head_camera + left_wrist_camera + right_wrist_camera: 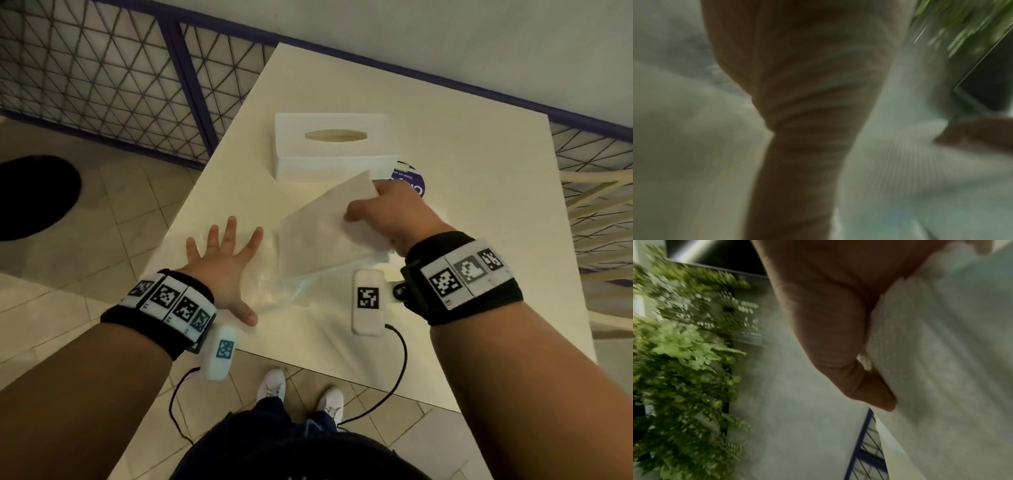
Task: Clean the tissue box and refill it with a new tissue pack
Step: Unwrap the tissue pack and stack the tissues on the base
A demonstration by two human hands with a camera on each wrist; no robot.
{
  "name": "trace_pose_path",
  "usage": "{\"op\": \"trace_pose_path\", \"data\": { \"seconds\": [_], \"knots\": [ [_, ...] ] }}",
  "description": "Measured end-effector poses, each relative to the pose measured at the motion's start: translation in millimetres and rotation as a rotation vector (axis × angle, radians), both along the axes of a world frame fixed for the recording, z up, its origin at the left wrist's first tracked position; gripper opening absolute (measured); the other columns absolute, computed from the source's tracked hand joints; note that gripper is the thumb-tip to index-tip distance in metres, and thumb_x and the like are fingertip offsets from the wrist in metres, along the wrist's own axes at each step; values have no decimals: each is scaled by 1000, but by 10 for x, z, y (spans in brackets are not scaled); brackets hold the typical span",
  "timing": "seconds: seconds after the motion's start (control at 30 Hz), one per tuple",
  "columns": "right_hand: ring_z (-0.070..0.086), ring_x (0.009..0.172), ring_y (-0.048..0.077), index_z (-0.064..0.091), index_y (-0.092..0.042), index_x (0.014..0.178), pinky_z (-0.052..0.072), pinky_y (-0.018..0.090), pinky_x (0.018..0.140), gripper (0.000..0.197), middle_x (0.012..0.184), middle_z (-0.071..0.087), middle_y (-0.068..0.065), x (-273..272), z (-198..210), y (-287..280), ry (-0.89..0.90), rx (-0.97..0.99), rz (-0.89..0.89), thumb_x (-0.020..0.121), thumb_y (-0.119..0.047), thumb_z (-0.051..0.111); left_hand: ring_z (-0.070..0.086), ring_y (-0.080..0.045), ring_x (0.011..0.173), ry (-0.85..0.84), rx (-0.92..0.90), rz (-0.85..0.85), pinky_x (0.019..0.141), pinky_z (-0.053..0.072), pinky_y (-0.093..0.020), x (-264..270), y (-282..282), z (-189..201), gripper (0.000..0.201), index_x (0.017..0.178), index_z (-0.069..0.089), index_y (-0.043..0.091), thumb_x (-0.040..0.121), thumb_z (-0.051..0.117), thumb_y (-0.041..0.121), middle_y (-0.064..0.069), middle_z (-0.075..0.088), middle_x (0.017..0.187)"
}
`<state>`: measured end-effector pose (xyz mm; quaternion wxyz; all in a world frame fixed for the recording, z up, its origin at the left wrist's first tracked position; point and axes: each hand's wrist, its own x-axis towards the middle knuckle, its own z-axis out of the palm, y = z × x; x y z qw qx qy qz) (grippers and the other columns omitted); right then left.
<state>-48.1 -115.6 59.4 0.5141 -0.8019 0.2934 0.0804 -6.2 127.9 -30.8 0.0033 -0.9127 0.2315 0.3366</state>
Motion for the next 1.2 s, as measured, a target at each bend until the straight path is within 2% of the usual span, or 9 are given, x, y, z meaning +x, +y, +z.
{"op": "trace_pose_path", "data": {
  "seconds": [0.17, 0.27, 0.43, 0.63, 0.7, 0.83, 0.93, 1.1, 1.2],
  "knots": [
    [64, 78, 26, 70, -6, 90, 54, 34, 73, 22, 84, 69, 8, -283, 252, -295, -108, -28, 4, 68, -3, 72, 4, -10, 145, 117, -792, 336, 119, 13, -40, 105, -544, 331, 124, 150, -1, 33, 55, 68, 74, 5, -3, 160],
    [61, 73, 21, 70, -6, 86, 50, 31, 71, 22, 79, 66, 5, -462, 303, -406, -187, 46, -43, 67, 3, 72, 31, -14, 138, 387, -1040, 659, 114, 28, -40, 110, -863, 245, 119, 147, 19, 29, 48, 80, 52, -2, 30, 152],
    [68, 77, 24, 69, -13, 88, 56, 38, 78, 28, 88, 72, 11, -749, 206, -644, -261, 198, -103, 72, 11, 68, 61, -29, 109, 499, -1114, 777, 93, 50, -44, 122, -1163, 84, 82, 122, 52, 12, 44, 75, 16, -12, 63, 118],
    [57, 63, 6, 57, -18, 74, 49, 18, 61, 32, 71, 60, 0, -994, -196, -845, -287, 156, -216, 71, 10, 72, 66, -25, 91, 437, -1166, 717, 74, 52, -28, -58, -1325, -12, 35, 105, 64, 2, 72, 63, -8, -11, 68, 97],
    [53, 56, -1, 53, -17, 72, 46, 13, 57, 35, 69, 55, -1, -1067, -406, -856, -264, 170, -257, 70, 13, 71, 67, -18, 82, 376, -1153, 707, 73, 52, -27, -161, -1323, -64, 34, 96, 66, 10, 67, 65, -7, -7, 69, 91],
    [54, 77, 12, 60, -19, 91, 49, 24, 71, 42, 82, 57, -4, -1205, -872, -834, -207, 163, -306, 67, 15, 69, 56, -13, 72, 280, -1098, 636, 61, 47, -21, -283, -1305, -230, 49, 83, 59, 30, 69, 55, -17, 2, 61, 81],
    [56, 87, 16, 59, -19, 108, 50, 28, 80, 53, 94, 60, -3, -1244, -1054, -794, -187, 138, -351, 67, 13, 68, 55, -10, 71, 215, -1040, 596, 60, 46, -14, -325, -1308, -308, 52, 90, 59, 31, 71, 52, -18, 5, 61, 80],
    [56, 80, 11, 59, -20, 101, 51, 20, 71, 43, 91, 60, -2, -1213, -1106, -788, -196, 127, -379, 71, 11, 65, 57, -14, 80, 205, -1019, 594, 67, 47, -17, -392, -1353, -368, 48, 104, 54, 22, 74, 56, -14, 4, 61, 86],
    [60, 96, 21, 59, -16, 108, 52, 34, 88, 38, 101, 65, 5, -1220, -1158, -786, -152, 73, -378, 75, 2, 67, 58, -19, 97, 180, -961, 601, 85, 45, -26, -399, -1348, -386, 39, 117, 53, 18, 83, 63, 2, -1, 63, 102]
  ]
}}
